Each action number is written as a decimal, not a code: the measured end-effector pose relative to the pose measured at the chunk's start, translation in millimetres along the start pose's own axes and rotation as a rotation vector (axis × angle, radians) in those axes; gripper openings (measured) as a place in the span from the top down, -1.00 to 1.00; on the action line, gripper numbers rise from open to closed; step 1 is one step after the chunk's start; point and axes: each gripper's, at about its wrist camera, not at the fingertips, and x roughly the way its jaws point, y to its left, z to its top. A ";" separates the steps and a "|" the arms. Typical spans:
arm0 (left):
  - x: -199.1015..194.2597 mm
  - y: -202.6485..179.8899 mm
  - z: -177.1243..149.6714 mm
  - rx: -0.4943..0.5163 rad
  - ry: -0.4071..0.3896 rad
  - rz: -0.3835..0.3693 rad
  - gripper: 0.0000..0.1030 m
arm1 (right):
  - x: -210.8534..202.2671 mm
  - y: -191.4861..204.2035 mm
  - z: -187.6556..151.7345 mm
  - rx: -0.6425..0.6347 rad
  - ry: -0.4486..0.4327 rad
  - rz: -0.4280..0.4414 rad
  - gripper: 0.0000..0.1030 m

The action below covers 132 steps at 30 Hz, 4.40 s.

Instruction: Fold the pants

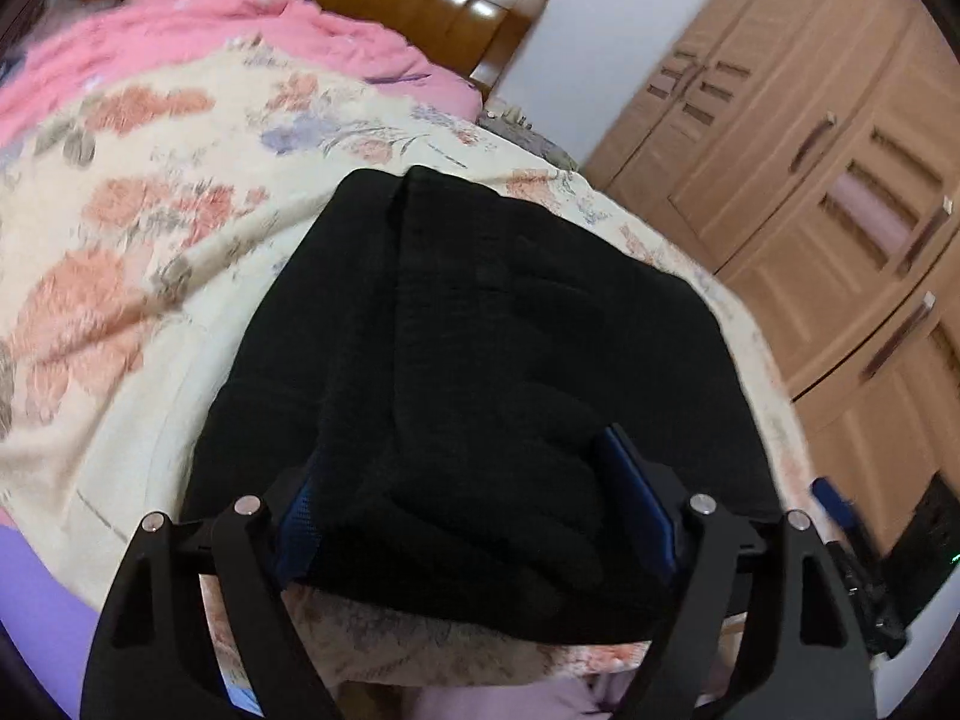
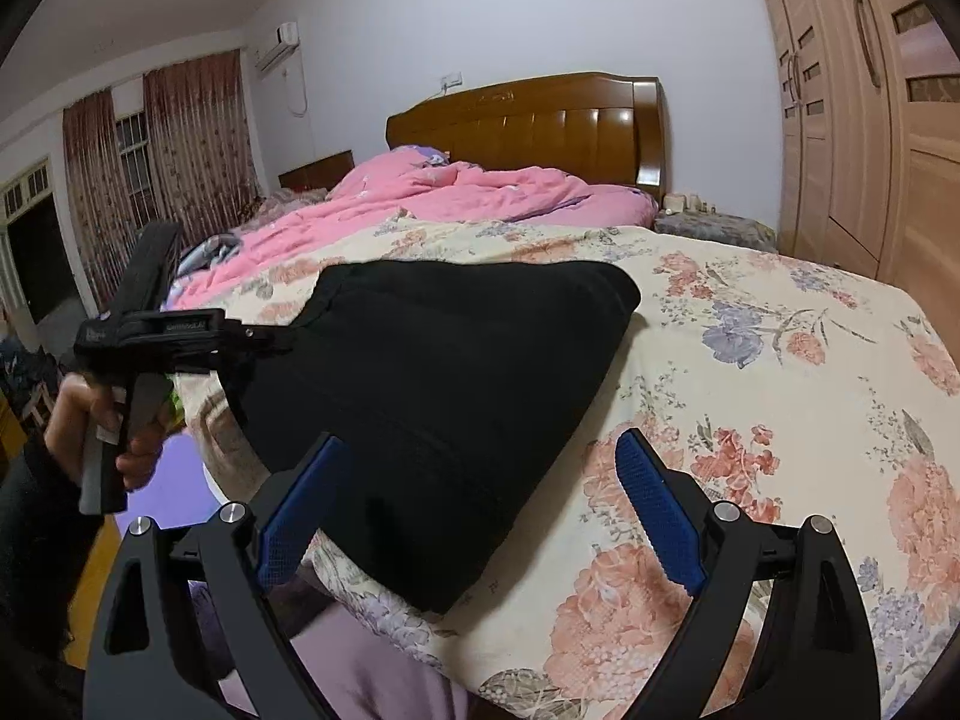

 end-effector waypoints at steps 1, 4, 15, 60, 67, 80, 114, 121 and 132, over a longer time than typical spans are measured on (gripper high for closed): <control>1.3 -2.5 0.0 0.012 0.000 0.012 -0.48 | 1.8 1.9 -2.9 -0.016 0.004 -0.006 -0.72; 5.2 -5.4 1.0 0.034 0.007 0.011 -0.12 | 5.4 11.1 -14.5 -0.084 0.014 -0.029 -0.72; -43.0 -61.3 39.8 0.083 -0.137 -0.101 0.38 | 26.8 30.2 -49.3 -0.166 0.067 -0.131 -0.72; -94.1 -47.5 46.4 0.142 -0.358 0.192 -0.96 | 25.2 -16.0 30.3 0.012 0.015 0.186 -0.79; 12.6 -38.6 55.3 0.180 -0.071 0.254 -0.95 | 79.0 42.5 30.8 -0.135 0.149 0.239 -0.79; 9.8 26.2 30.7 0.018 -0.124 0.212 -0.87 | 89.3 42.9 11.2 -0.181 0.163 0.189 -0.80; 29.1 -39.6 9.6 0.307 -0.135 0.294 -0.77 | 73.5 16.2 21.9 -0.101 0.205 0.224 -0.90; 29.9 -37.7 9.5 0.309 -0.137 0.296 -0.77 | 119.5 -18.2 79.4 0.095 0.159 0.248 -0.90; 30.6 -37.9 10.2 0.311 -0.136 0.300 -0.77 | 148.8 -32.9 78.8 0.166 0.248 0.199 -0.89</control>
